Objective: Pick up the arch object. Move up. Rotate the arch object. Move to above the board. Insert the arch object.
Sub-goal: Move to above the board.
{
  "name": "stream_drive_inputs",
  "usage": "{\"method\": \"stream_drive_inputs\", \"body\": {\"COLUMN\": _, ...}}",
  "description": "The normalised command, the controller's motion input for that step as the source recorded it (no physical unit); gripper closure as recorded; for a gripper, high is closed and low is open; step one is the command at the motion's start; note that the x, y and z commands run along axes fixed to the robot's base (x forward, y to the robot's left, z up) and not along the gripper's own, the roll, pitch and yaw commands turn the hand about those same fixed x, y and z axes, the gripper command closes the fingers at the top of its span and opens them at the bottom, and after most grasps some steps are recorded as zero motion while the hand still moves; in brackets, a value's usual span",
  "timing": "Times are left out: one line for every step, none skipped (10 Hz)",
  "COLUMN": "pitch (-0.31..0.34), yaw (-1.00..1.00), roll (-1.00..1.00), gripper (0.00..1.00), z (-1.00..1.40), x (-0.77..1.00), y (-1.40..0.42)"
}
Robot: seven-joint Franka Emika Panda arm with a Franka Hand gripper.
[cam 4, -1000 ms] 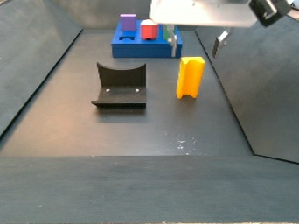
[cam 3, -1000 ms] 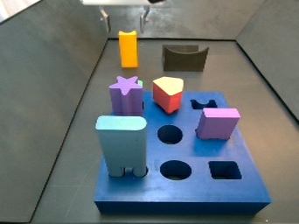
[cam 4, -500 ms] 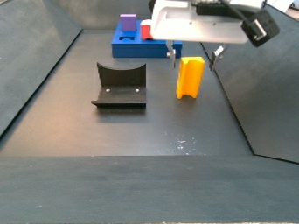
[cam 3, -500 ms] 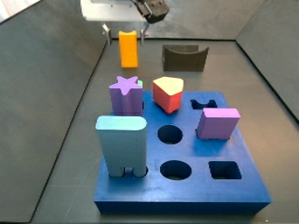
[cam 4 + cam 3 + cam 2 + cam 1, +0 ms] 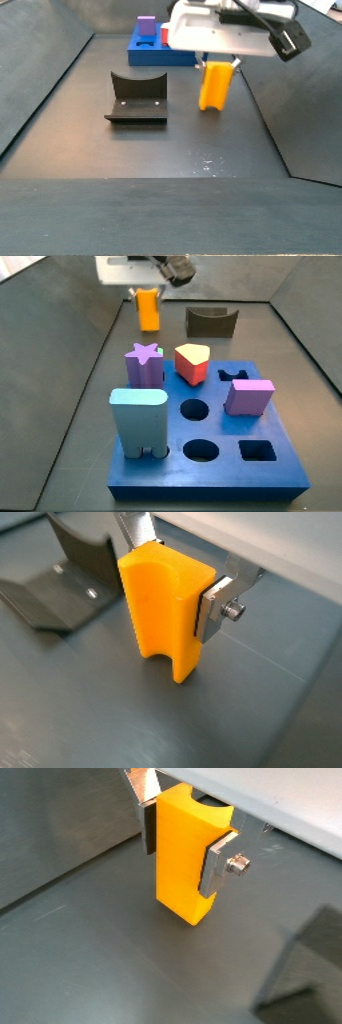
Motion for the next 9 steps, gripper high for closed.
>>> {"method": "stream_drive_inputs", "body": {"pitch": -0.028, "yaw": -0.08, "roll": 0.27, "gripper": 1.00, "z": 1.00, "x": 0.32, "y": 0.07}}
{"method": "stream_drive_inputs", "body": {"pitch": 0.017, "yaw": -0.06, "roll": 0.25, "gripper": 1.00, "z": 1.00, "x": 0.30, "y": 0.06}}
{"method": "stream_drive_inputs", "body": {"pitch": 0.074, "yaw": -0.02, "roll": 0.23, "gripper": 1.00, "z": 1.00, "x": 0.27, "y": 0.05}}
{"method": "stream_drive_inputs", "body": {"pitch": 0.089, "yaw": 0.00, "roll": 0.22, "gripper": 1.00, "z": 1.00, "x": 0.25, "y": 0.05}}
{"method": "stream_drive_inputs", "body": {"pitch": 0.093, "yaw": 0.01, "roll": 0.21, "gripper": 1.00, "z": 1.00, "x": 0.22, "y": 0.04}}
{"method": "stream_drive_inputs", "body": {"pitch": 0.087, "yaw": 0.01, "roll": 0.20, "gripper": 1.00, "z": 1.00, "x": 0.21, "y": 0.04}}
{"method": "stream_drive_inputs", "body": {"pitch": 0.079, "yaw": 0.02, "roll": 0.19, "gripper": 1.00, "z": 1.00, "x": 0.18, "y": 0.04}}
{"method": "stream_drive_inputs", "body": {"pitch": 0.076, "yaw": 0.02, "roll": 0.18, "gripper": 1.00, "z": 1.00, "x": 0.17, "y": 0.03}}
{"method": "stream_drive_inputs", "body": {"pitch": 0.080, "yaw": 0.02, "roll": 0.18, "gripper": 1.00, "z": 1.00, "x": 0.15, "y": 0.03}}
